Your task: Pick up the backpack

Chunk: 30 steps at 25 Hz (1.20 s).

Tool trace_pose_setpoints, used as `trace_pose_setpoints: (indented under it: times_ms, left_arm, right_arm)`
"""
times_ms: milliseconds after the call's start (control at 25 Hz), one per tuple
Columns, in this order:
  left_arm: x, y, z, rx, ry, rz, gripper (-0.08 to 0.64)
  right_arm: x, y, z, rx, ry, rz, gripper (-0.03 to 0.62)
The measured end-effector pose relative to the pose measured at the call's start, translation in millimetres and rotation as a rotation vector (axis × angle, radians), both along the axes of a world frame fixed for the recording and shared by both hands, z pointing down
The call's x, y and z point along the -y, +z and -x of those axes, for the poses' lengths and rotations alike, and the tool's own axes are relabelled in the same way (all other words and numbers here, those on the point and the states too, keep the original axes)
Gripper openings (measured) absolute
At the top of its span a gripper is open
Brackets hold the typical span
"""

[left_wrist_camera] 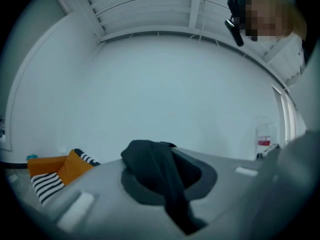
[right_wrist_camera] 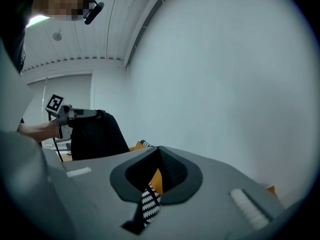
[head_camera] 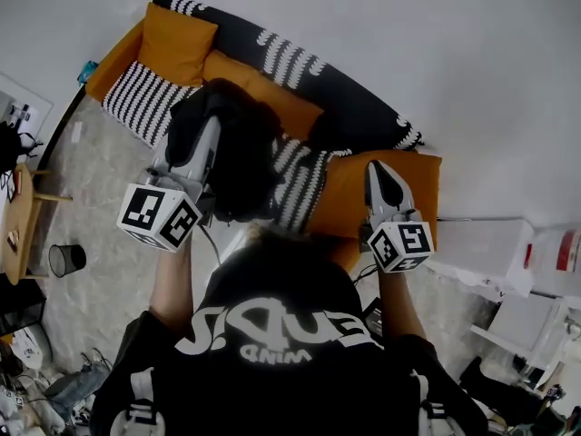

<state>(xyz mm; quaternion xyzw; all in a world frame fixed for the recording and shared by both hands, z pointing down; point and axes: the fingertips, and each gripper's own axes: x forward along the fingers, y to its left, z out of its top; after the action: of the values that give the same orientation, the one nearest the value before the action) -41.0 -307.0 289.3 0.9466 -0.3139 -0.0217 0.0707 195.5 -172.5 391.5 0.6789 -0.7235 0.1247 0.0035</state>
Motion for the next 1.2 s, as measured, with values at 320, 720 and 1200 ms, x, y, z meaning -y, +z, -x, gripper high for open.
trace_pose_setpoints:
  times_ms: [320,720,1200]
  left_arm:
    - [-9.2,1.1,-4.9,0.027,0.023,-0.008,0.036]
    - [-19.9,14.6,-7.0,0.034,0.034,0.024,0.035]
    - [-21.5,23.4,-11.6,0.040,0.035,0.042,0.037]
  right_arm:
    - [-5.3,-15.6,-5.7,-0.042,0.041,-0.047,-0.003]
    - [-7.5,-20.0,-5.7,-0.049,0.039,-0.068,-0.003]
    - [-5.9,-23.4,-11.0,-0.037,0.038,-0.089,-0.003]
